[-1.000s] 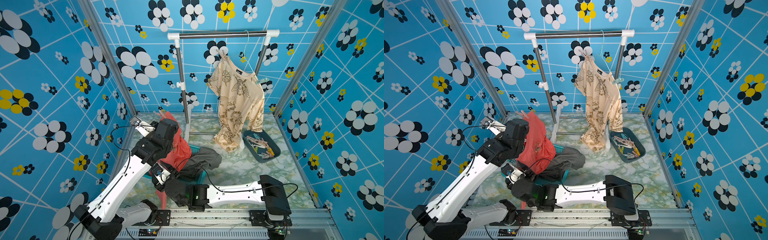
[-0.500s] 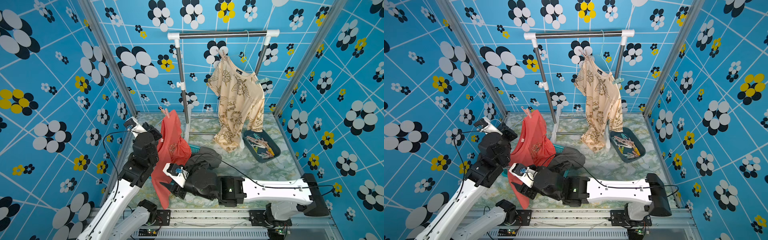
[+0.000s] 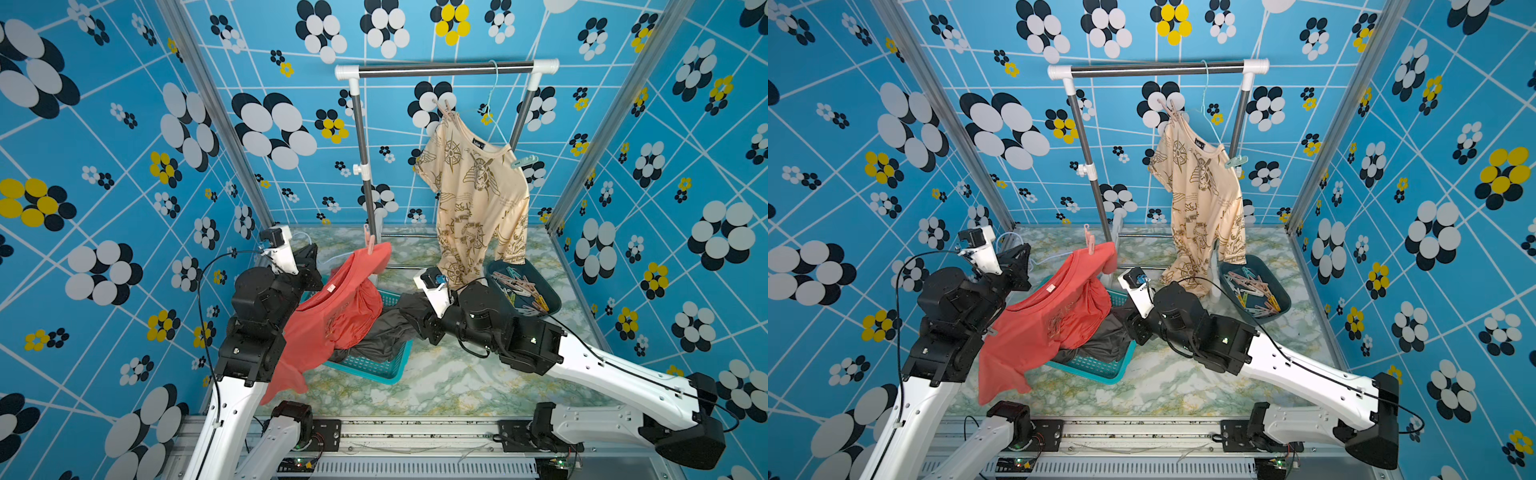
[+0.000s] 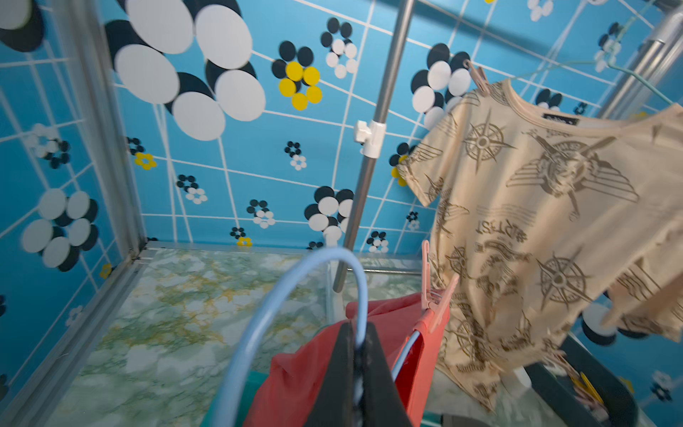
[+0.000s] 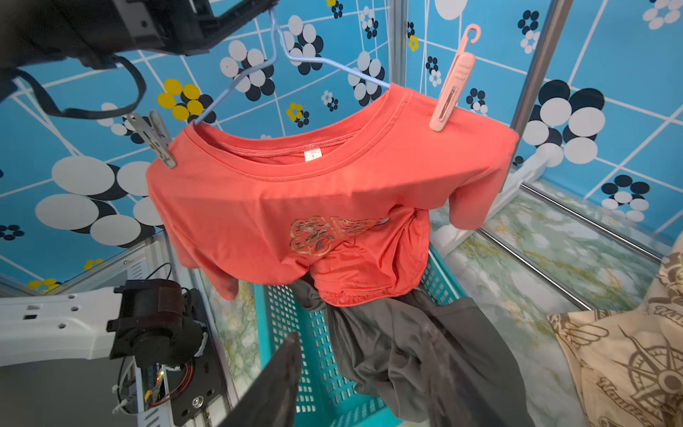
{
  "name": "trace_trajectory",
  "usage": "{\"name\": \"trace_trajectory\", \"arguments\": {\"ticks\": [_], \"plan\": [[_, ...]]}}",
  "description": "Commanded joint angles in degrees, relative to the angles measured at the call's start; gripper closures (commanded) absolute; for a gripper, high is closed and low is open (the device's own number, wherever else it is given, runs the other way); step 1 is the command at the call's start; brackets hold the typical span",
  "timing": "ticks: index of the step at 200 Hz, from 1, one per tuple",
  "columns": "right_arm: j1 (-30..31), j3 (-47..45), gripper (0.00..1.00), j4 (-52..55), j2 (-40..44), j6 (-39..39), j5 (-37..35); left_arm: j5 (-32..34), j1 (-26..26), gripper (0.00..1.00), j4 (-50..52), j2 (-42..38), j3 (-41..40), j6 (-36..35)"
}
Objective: Use clothespins to secure the t-shirt on both sides of the hanger
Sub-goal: Clamp the T-shirt on the hanger, then hang the hanger on the clothesline.
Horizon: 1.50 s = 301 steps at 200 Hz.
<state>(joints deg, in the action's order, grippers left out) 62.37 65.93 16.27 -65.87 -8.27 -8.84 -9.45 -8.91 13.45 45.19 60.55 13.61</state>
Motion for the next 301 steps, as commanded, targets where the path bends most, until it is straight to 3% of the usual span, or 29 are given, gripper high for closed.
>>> {"name": "trace_trajectory", "arguments": {"ticks": [1,49,107,183,207,238,301], "plan": [[-2.20,0.06,0.47,5.48,3.43,2.15,0.38,-18.60,1.62,1.00,2.83,0.57,3.81,-3.80],[-9.78,0.55,0.47,10.65,7.94,6.00,4.90,-36.87,3.37,1.00,3.56,0.47,7.07,-5.55],[-11.46,5.53,0.53,17.10,4.65,11.35,14.14,-51.54,4.33,1.00,-2.10,0.55,9.99,1.43],[-11.65,4.35,0.61,14.95,6.51,9.62,25.86,-57.04,4.52,1.00,-7.83,0.80,9.92,6.49],[-11.60,3.53,0.73,14.09,7.56,8.64,28.53,-58.17,4.51,1.00,-9.68,1.02,9.98,8.03],[-11.66,2.59,1.00,12.68,8.44,7.21,30.70,-58.85,4.54,1.00,-12.10,1.18,9.63,10.19],[-11.69,1.83,1.00,11.46,9.25,5.67,27.89,-56.45,4.53,1.00,-12.60,1.04,8.96,11.07]]}}
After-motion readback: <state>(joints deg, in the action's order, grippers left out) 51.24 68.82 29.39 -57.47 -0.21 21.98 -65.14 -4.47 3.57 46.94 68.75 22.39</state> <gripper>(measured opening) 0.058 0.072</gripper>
